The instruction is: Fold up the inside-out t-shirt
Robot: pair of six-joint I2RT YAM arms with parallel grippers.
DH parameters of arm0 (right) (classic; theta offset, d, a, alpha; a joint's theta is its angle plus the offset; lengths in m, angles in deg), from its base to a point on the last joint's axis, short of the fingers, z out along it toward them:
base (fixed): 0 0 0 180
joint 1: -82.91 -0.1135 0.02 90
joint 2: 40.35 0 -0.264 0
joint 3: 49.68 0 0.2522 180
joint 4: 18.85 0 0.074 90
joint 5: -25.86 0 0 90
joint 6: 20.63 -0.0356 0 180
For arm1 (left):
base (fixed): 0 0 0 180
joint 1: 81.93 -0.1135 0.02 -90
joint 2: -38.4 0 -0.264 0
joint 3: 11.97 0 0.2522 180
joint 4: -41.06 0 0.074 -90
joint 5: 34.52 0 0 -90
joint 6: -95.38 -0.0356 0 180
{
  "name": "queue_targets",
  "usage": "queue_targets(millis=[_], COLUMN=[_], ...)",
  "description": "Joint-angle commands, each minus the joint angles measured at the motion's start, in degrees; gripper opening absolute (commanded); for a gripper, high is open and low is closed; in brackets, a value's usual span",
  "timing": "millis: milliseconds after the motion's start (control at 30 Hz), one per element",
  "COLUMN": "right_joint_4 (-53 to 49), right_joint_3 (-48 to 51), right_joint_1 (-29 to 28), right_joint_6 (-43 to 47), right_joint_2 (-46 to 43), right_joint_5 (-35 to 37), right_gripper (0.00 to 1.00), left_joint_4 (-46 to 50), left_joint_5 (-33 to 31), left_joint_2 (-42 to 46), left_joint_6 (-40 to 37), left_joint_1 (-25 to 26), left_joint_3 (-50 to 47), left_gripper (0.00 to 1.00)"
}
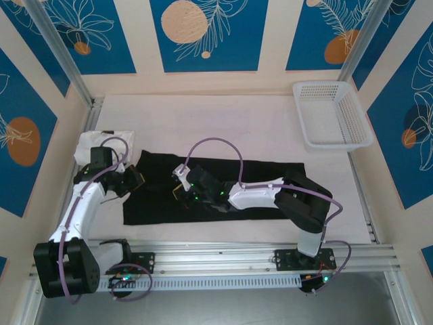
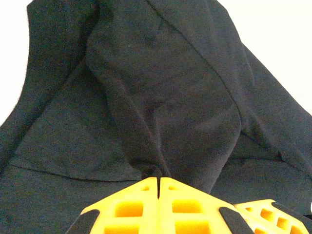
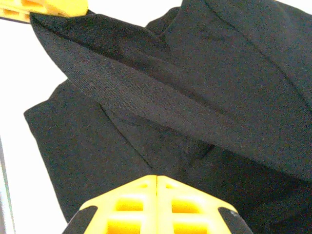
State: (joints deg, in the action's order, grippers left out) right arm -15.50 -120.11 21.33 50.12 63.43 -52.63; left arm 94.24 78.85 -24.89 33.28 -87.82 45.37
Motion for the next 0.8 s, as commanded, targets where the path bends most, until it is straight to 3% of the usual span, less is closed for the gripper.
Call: queue_targets(millis=[0, 133, 300, 567, 767], right_joint_4=[-1.72, -3.66, -5.92, -7.29, -7.87], right_joint_3=[0.11, -4.99, -10.17, -14.50, -15.98], right_joint_1=[0.14, 0.72, 1.88, 3.16, 3.13], right_joint_6=[-3.65, -3.91, -3.61, -2.82, -3.26], right_joint_2=[0.89, 5.70, 10.65, 15.23, 17.53], right_joint_5=[-2.24, -2.92, -2.31, -3.23, -3.60], right_gripper=[0.00, 0.17, 0.30, 0.35, 0.32], left_joint_4=[-0.72, -0.84, -1.37, -1.37, -1.27], left_joint_5=[-0.76, -0.53, -0.27, -0.10, -0.27], left_joint_2=[-0.17, -0.04, -0.08, 0.35, 0.71], left_joint_6=[-1.02, -0.99, -0.92, -1.18, -1.44], left_joint_1=[-0.79, -0.79, -0.83, -0.74, -0.79], left_joint_3=[-0.77, -0.68, -0.95, -1.03, -1.16], left_gripper=[0.00, 0.00, 0.00, 0.00, 0.00])
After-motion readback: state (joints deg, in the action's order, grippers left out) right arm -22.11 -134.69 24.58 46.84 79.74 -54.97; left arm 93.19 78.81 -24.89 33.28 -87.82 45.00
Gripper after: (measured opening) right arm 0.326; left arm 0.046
